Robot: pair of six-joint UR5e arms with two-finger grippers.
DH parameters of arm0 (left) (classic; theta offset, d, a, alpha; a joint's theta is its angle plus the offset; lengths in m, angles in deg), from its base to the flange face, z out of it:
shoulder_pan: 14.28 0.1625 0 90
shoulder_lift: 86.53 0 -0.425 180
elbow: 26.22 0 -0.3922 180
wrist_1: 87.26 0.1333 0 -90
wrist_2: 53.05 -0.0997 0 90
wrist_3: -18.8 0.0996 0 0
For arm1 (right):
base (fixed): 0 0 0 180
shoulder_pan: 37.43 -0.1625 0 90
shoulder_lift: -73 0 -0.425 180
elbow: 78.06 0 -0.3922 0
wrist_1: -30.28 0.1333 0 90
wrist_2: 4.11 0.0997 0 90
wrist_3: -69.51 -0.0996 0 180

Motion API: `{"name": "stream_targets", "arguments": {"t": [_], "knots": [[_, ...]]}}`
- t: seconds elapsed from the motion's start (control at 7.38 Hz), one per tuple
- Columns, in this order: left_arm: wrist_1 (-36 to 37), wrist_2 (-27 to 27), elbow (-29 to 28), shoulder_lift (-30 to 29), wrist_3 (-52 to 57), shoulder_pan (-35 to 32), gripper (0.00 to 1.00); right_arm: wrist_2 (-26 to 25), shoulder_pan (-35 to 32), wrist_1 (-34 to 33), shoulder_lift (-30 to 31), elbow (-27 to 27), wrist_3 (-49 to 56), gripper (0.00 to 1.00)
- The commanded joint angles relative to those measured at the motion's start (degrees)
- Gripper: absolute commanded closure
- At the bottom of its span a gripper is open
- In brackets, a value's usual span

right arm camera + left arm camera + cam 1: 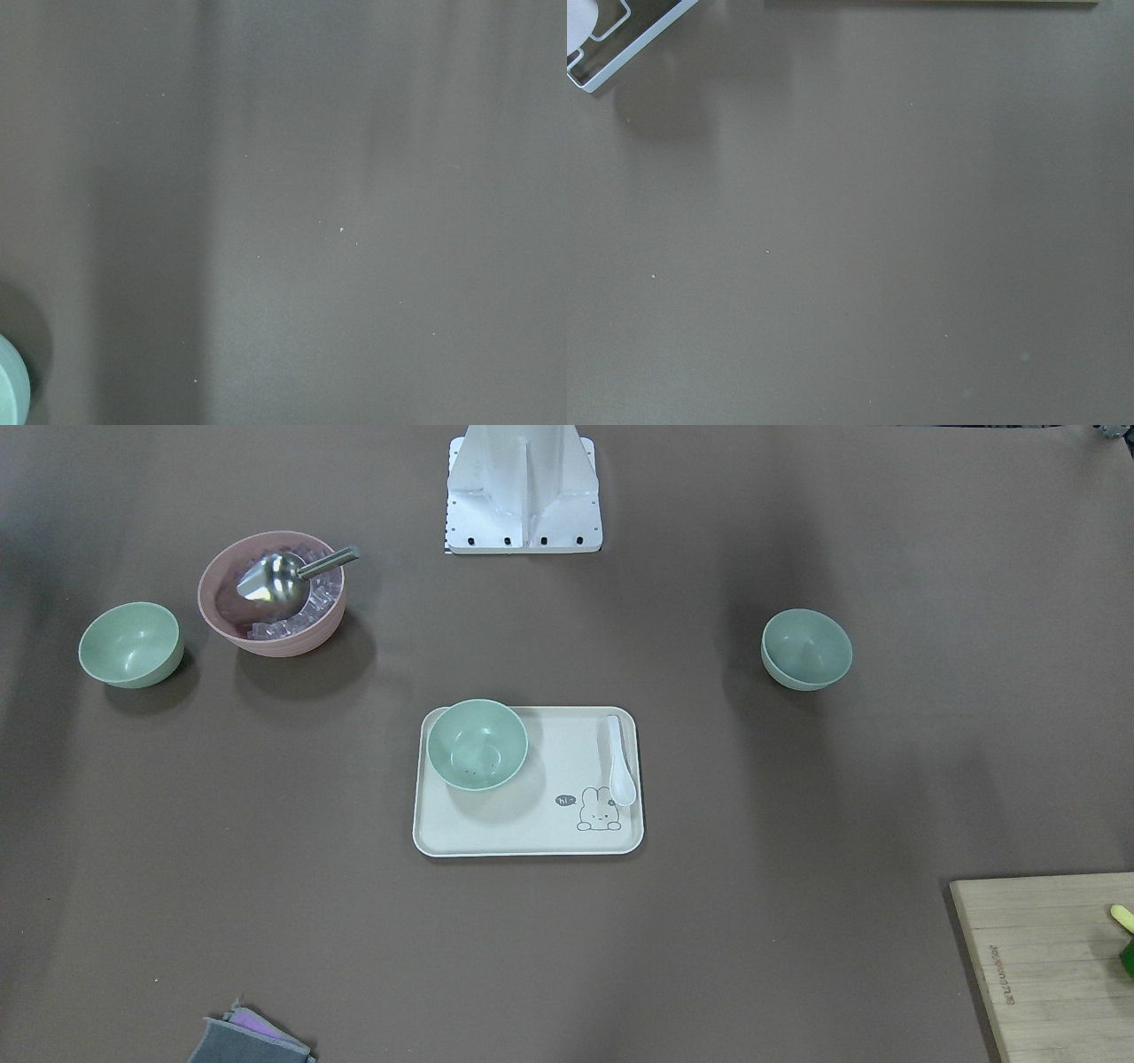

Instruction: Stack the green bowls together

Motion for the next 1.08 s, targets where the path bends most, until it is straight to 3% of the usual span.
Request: {"name": "stream_targets", "arguments": {"t": [0.0, 0.27, 0.54, 0.95], "knots": [[-0.35, -0.17, -0.09, 0.27, 0.03, -0.05, 0.02, 0.00, 0.01, -0.09, -0.09, 0.00, 0.09, 0.00], [-0.36, -0.09, -0.17, -0.43, 0.03, -0.05, 0.02, -0.17, 0.01, 0.09, -0.70, 0.09, 0.00, 0.00], [-2.01, 0.00, 0.26, -2.44, -0.06, -0.05, 0.02, -0.18, -0.08, 0.00, -1.41, 4.55, -0.26, 0.00], [-2.47, 0.00, 2.81, -2.54, -0.06, -0.66, 0.02, -0.27, -0.08, 0.00, -2.89, 6.59, -0.53, 0.00]]}}
